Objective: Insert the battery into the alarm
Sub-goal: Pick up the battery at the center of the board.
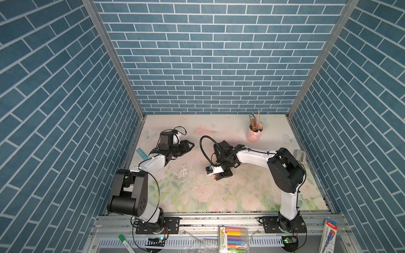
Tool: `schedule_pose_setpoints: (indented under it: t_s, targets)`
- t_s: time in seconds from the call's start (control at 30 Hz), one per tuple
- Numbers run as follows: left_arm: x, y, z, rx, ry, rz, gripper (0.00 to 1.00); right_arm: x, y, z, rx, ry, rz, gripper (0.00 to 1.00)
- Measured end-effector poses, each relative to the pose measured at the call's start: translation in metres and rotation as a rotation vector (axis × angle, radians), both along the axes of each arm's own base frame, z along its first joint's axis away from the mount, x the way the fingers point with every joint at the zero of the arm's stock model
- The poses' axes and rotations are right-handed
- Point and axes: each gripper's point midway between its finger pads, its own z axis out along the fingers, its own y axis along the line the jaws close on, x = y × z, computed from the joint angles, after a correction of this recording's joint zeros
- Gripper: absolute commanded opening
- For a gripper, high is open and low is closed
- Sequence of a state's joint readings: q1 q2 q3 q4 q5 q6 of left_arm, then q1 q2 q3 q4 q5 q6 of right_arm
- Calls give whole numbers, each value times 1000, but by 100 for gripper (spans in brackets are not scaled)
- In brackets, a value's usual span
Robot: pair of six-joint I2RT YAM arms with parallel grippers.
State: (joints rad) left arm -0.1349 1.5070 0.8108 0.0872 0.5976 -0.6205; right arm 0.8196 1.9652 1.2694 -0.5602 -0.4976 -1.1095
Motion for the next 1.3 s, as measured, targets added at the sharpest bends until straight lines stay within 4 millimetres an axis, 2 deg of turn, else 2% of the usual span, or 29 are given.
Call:
schedule_pose_setpoints:
  t_s: [0.07, 0.43, 0.8, 0.93, 1.13, 1.3]
  targets:
    - [0, 0, 0, -1, 0, -3, 55, -1, 0, -5, -10, 8, 2, 39]
    - [-1, 2, -1, -2, 3, 1, 55, 6, 2, -6, -23, -15, -30, 34]
    - [-1, 3, -2, -1, 7, 1, 54, 6, 3, -6, -49, 9, -102, 16]
    - [-1, 3, -2, 0, 9, 2, 54, 9, 7, -5, -49, 32, -178, 9]
    - [-2, 2, -3, 2, 9, 1, 54, 17, 15, -1, -20, 63, -326, 4]
    - [-3, -4, -3, 12, 7, -8, 54, 31, 21, 21, 57, 99, -491, 2]
